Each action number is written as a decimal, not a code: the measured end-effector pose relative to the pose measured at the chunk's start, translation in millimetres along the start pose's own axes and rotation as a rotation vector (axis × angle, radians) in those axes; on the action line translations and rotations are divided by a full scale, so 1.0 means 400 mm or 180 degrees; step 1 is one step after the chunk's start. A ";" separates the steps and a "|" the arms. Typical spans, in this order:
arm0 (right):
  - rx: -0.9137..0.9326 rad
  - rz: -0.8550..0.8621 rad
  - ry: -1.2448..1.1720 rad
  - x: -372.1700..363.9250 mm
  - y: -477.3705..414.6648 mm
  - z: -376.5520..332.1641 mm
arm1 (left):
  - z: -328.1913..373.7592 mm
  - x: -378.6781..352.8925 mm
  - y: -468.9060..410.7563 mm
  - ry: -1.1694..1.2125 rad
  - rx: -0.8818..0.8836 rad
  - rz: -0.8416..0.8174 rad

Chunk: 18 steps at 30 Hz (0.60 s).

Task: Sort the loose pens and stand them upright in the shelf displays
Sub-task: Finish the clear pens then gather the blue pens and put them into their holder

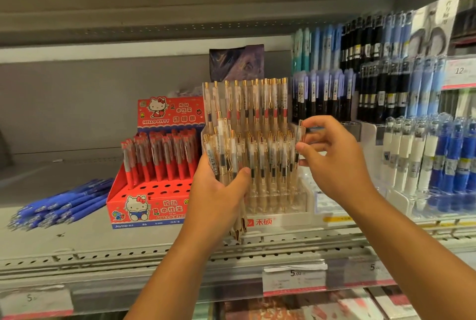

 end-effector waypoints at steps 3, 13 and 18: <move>-0.0018 -0.0189 0.0300 -0.021 0.018 0.016 | -0.001 0.000 -0.001 -0.0047 -0.0008 0.0000; 0.0010 -0.0484 0.0664 -0.031 0.032 0.027 | 0.011 -0.008 0.004 0.0087 -0.0036 -0.0113; -0.0089 -0.0267 0.0582 -0.023 0.034 0.024 | 0.016 -0.005 0.009 0.0180 0.0054 -0.0078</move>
Point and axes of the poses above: each hand's wrist, its own y-axis away from the middle knuckle, its own x-axis out of the back of the hand, z = x × y, the point moved 3 cm from there along -y, towards the middle knuckle, and after that the axes turned 7 degrees about x, right-handed, at the moved point
